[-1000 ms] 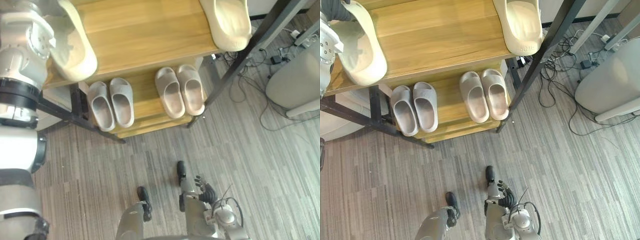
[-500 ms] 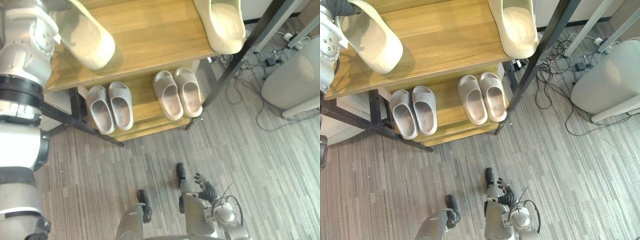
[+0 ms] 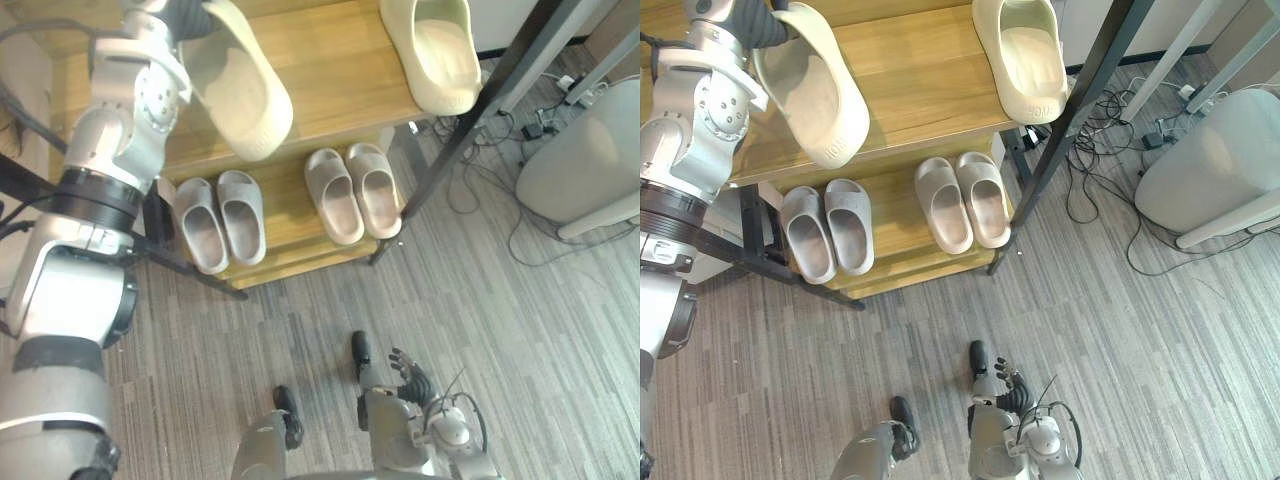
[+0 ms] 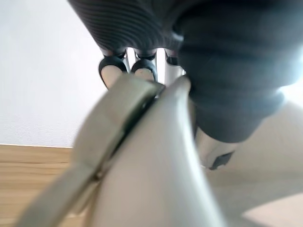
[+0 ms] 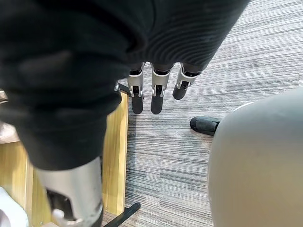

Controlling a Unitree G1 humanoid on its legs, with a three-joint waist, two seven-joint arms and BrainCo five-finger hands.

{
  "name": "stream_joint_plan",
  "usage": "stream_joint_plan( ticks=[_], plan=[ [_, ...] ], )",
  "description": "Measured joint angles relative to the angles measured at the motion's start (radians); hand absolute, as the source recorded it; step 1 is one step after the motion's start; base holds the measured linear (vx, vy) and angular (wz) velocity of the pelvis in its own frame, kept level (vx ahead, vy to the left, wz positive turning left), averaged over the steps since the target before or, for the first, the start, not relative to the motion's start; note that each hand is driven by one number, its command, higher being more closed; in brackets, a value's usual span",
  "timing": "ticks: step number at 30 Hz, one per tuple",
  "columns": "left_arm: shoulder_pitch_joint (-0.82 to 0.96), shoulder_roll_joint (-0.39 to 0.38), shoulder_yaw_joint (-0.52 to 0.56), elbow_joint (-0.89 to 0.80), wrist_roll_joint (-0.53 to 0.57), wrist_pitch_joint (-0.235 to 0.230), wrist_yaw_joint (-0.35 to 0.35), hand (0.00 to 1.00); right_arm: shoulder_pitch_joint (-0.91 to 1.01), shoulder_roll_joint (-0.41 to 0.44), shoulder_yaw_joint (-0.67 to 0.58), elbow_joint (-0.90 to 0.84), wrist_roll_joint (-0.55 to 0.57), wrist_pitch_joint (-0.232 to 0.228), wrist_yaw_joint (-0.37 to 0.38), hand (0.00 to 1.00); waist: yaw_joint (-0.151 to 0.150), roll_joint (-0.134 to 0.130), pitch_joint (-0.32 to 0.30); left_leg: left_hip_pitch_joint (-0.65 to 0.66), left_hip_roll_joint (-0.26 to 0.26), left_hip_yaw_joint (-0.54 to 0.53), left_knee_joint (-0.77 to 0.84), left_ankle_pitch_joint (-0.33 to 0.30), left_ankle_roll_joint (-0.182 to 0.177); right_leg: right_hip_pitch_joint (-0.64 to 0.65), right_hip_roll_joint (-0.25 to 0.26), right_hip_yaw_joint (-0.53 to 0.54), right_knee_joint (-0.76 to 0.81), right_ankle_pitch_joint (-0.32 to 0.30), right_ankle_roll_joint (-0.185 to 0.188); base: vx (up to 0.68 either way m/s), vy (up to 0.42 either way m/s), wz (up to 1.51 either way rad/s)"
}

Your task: Organize the slippers on the shoe rack

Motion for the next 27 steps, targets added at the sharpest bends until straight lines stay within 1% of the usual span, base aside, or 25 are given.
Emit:
stream_joint_plan(
  ticks=[3,7,9,12,14,17,20,27],
  plan=[
    [0.0,-0.024,-0.005,0.0,-0.007,-0.002,0.0,1.0,0.001,-0.008,0.0,0.0,0.0,0.0,0.0,0.0,-0.002,0.009,-0.005,0.003,0.0,0.006,0.001,-0.002,0.0,-0.001,0.0,0.005,0.0,0.0,0.0,0.02,0.047,-0.06],
    [-0.001,-0.03,-0.008,0.007,-0.026,-0.001,0.005,1.0,0.001,-0.034,-0.001,0.0,0.002,0.0,-0.001,0.0,-0.017,0.029,-0.007,0.0,0.003,0.03,0.013,-0.016,0.001,-0.014,0.003,0.02,0.0,-0.003,-0.004,0.01,0.049,-0.19],
    [-0.017,-0.03,-0.022,0.008,-0.036,-0.001,0.023,1.0,0.001,-0.04,-0.02,0.0,0.011,0.0,-0.003,0.0,-0.025,0.042,-0.014,-0.022,0.004,0.048,0.029,-0.028,0.004,-0.04,0.004,0.04,0.0,-0.001,-0.005,0.02,0.065,-0.24],
    [-0.057,-0.031,-0.044,0.021,-0.037,-0.002,0.026,1.0,0.001,-0.038,-0.031,-0.001,0.019,0.0,-0.004,0.0,-0.036,0.043,-0.013,-0.035,0.003,0.051,0.033,-0.03,0.006,-0.056,0.004,0.048,0.0,0.003,-0.01,0.02,0.055,-0.1],
    [-0.09,-0.033,-0.049,0.035,-0.05,-0.001,0.027,1.0,0.0,-0.038,-0.039,-0.003,0.039,0.0,-0.005,0.0,-0.046,0.043,-0.013,-0.035,0.002,0.055,0.033,-0.038,0.011,-0.066,0.007,0.064,0.0,0.01,-0.003,0.05,0.053,-0.21],
    [-0.137,-0.045,-0.063,0.054,-0.057,-0.001,0.04,1.0,0.0,-0.038,-0.044,-0.003,0.04,0.0,-0.005,0.0,-0.053,0.048,-0.011,-0.045,-0.001,0.056,0.034,-0.042,0.014,-0.08,0.007,0.073,0.0,0.015,0.003,0.04,0.043,-0.14],
    [-0.175,-0.055,-0.071,0.073,-0.058,-0.001,0.044,1.0,0.0,-0.036,-0.06,-0.007,0.04,0.0,-0.005,0.0,-0.056,0.053,-0.008,-0.044,-0.002,0.052,0.035,-0.052,0.015,-0.089,0.009,0.095,0.0,0.023,0.014,0.04,0.035,-0.18],
    [-0.204,-0.057,-0.083,0.106,-0.069,-0.002,0.048,1.0,0.005,-0.038,-0.084,-0.01,0.059,0.0,-0.007,0.0,-0.061,0.068,0.0,-0.039,-0.007,0.046,0.042,-0.063,0.019,-0.089,0.01,0.116,0.0,0.024,0.015,0.01,0.03,-0.07]
  ],
)
